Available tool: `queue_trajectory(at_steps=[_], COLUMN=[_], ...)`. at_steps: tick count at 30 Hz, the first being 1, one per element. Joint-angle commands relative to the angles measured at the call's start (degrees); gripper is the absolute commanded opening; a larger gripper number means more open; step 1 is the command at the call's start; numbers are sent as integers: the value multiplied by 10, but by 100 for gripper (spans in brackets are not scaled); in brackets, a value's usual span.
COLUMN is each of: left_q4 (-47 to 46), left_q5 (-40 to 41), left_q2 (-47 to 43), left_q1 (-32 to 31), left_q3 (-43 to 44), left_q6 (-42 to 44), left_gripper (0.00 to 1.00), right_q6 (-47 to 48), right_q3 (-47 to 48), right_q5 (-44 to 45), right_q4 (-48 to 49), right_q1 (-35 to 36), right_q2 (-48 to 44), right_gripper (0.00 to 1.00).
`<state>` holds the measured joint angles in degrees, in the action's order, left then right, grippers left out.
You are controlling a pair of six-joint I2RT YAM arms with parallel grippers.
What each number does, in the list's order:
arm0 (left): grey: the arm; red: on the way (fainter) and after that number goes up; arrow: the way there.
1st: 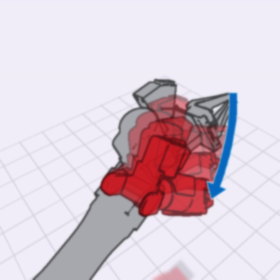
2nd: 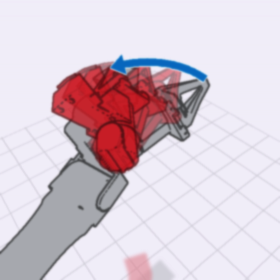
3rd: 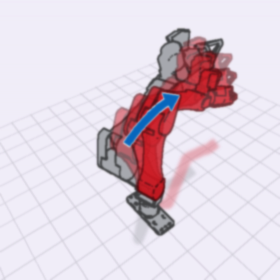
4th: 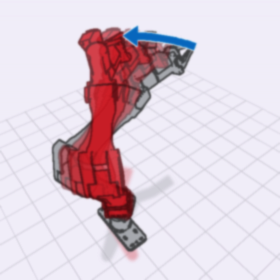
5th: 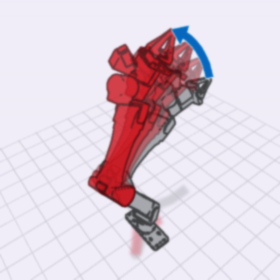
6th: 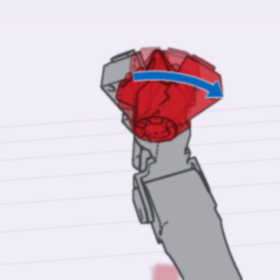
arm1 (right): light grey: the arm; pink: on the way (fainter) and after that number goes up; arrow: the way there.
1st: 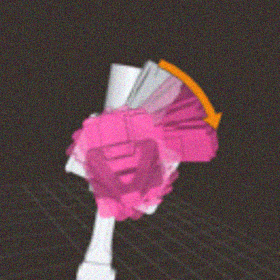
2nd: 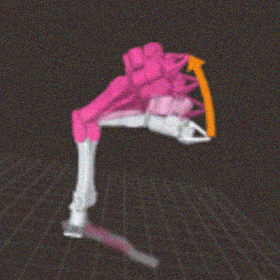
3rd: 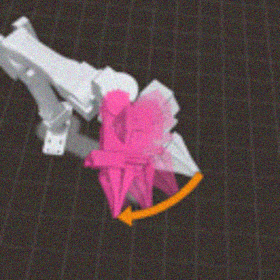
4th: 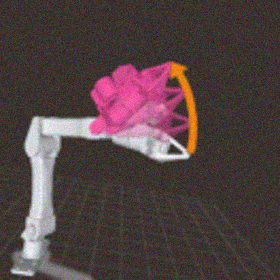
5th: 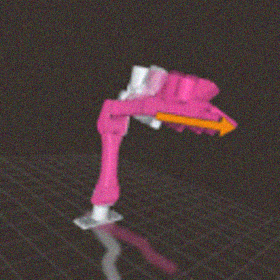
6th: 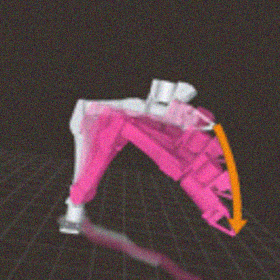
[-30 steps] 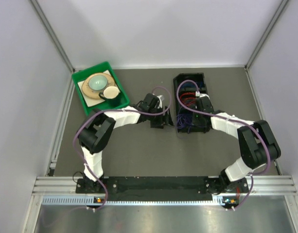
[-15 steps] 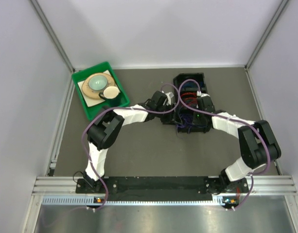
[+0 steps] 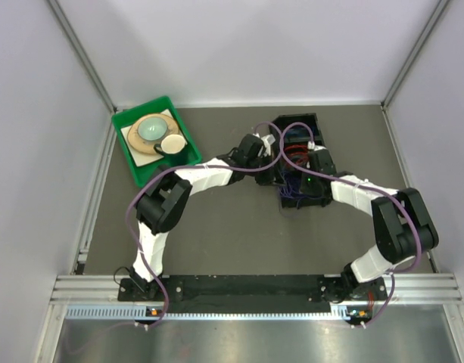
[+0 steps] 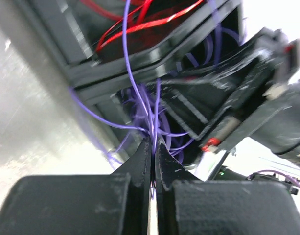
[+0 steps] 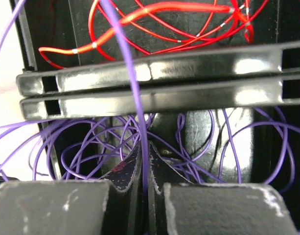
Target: Untangle the cables
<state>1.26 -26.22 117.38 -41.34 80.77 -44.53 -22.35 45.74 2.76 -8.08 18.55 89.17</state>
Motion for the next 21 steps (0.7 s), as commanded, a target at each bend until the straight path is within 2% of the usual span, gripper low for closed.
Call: queue_trajectory(at_steps=[1, 2, 3, 4, 6, 9, 12, 21], left_q4=[-15, -17, -19, -20, -17, 3, 13, 52], left_q5=[-12, -13, -14, -16, -19, -17, -16, 3], left_q2=[-29, -29, -22, -18, -4, 15, 31, 93], left_q1=[-8, -8, -10, -11, -16, -25, -31, -51], left_q3=[42, 44, 47, 55, 68, 104, 126, 200], left_q6=[-3, -6, -9, -11, -13, -7, -6, 9], left_gripper=[0, 0, 0, 0, 0, 0, 0, 0], right_q6=[-16, -20, -22, -23, -27, -30, -28, -21], right_q3=[-10, -13, -13, -13, -14, -7, -3, 1], right_q5=[-7, -2, 0, 3, 11, 25, 26, 6], right_q4=[21, 18, 15, 6, -1, -30, -58, -119], right_q1=[-4, -4, -4, -4, -4, -8, -21, -56], right_q2=[-50, -58, -71, -80, -98, -137, -174, -242], right_gripper=[0, 0, 8, 30, 37, 59, 68, 76])
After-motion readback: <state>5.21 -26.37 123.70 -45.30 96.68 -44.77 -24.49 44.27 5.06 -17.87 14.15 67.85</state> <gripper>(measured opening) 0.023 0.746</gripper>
